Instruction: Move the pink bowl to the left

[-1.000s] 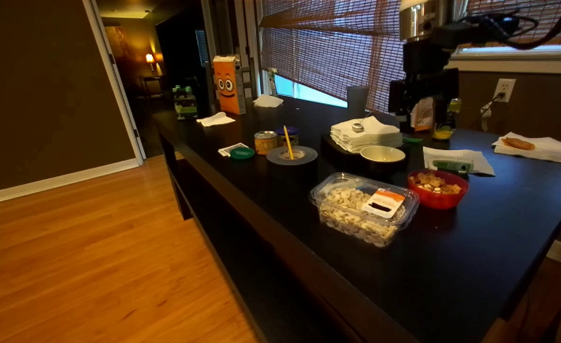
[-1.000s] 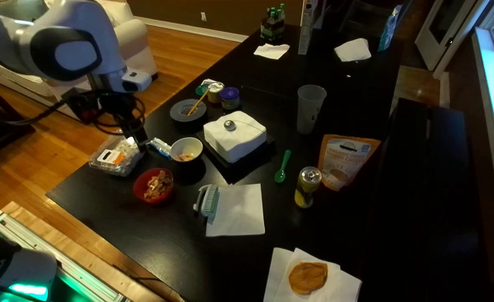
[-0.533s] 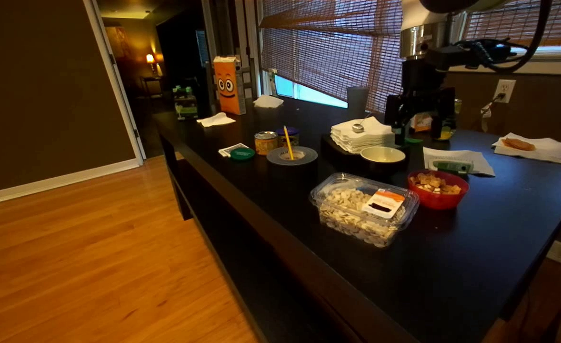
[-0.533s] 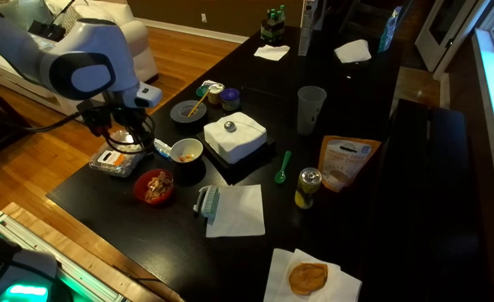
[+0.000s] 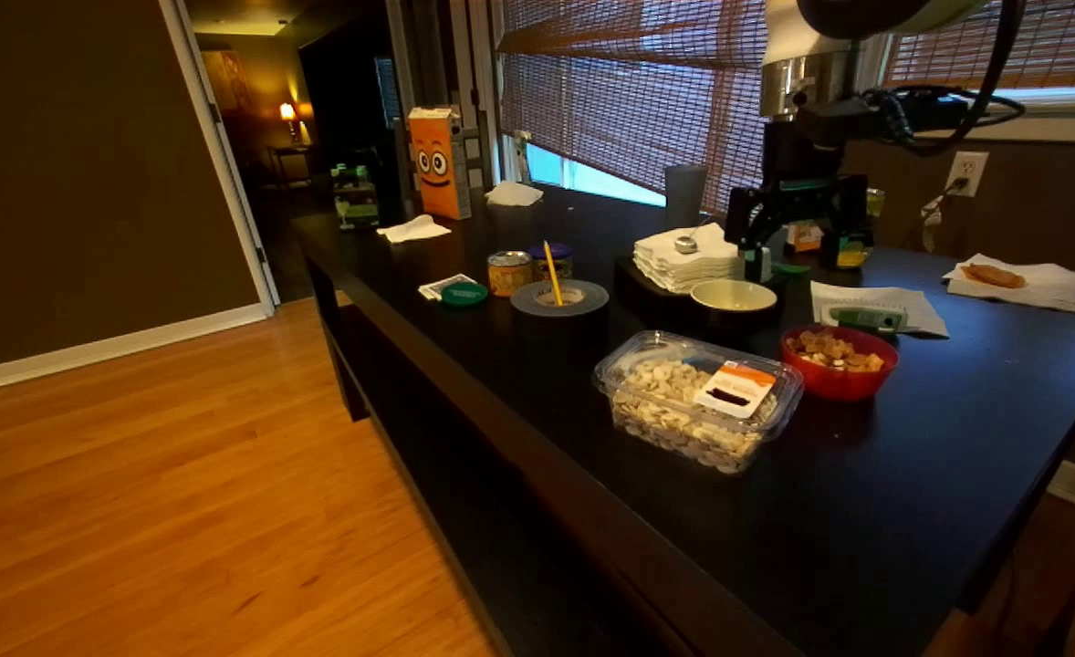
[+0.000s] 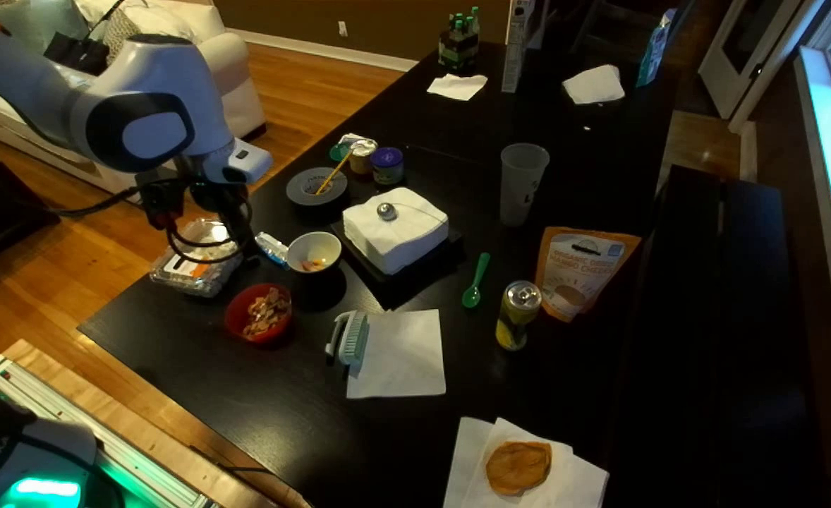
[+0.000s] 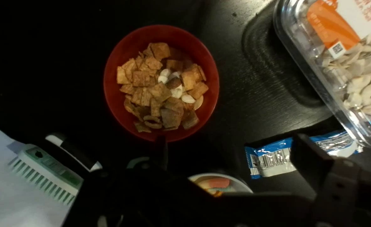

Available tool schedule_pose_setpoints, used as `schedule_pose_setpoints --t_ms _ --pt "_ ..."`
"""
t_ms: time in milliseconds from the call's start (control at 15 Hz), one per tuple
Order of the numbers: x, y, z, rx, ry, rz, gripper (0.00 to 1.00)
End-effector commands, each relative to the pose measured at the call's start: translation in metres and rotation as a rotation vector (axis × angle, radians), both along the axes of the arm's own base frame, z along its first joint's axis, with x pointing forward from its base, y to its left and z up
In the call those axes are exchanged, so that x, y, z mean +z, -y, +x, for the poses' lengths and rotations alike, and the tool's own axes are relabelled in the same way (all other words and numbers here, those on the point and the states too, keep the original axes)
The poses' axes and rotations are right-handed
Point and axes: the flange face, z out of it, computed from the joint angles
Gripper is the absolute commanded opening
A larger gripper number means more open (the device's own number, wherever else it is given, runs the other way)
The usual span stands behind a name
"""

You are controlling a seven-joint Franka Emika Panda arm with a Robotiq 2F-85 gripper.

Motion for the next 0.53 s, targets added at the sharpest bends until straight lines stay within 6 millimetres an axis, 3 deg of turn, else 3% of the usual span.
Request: schedule_pose_setpoints --t_ms 0,400,467 --pt "-0.018 -0.003 -0.003 -0.101 0.007 -0.004 1.0" --pt "-0.048 -0.008 -0.009 -0.189 -0.03 0.001 0.99" --pt "-0.054 -0.01 -0.01 -0.194 -0.038 -0.002 0.88"
